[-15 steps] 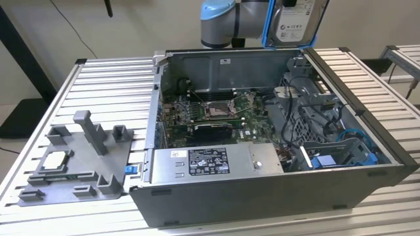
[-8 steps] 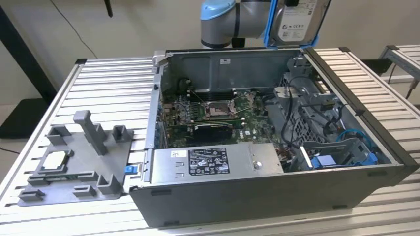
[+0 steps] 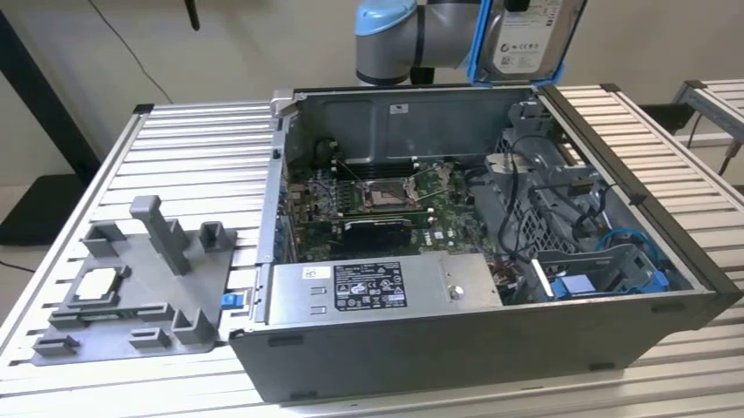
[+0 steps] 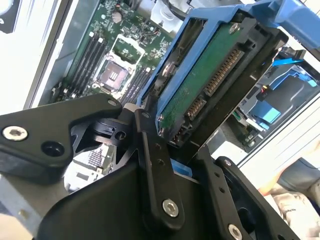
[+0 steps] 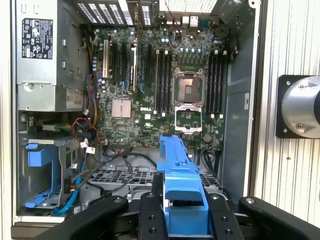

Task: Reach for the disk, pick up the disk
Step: 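Pick up the disk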

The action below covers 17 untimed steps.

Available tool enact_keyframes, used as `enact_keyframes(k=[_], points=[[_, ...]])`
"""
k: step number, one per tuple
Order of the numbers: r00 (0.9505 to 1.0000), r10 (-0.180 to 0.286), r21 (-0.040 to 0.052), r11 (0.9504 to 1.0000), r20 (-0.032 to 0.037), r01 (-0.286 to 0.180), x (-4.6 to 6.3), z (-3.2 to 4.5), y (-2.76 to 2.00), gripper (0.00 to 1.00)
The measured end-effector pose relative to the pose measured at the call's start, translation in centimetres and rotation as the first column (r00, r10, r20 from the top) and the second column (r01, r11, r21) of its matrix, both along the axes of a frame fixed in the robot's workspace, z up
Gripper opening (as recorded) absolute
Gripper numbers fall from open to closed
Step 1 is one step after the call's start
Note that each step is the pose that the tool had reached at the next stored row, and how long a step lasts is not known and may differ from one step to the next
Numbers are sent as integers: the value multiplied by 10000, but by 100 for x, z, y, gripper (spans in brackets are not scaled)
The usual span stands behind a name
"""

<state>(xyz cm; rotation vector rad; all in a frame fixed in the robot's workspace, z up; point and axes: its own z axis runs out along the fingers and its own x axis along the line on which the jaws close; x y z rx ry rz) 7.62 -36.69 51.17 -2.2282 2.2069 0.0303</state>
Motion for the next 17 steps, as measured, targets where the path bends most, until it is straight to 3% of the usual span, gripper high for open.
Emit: enact_keyframes(k=[6, 17], points=[[10000, 1, -1, 10000, -1, -1, 7, 1, -17, 0], [10000, 0, 4, 10000, -15, 0, 35, 0, -182, 0]])
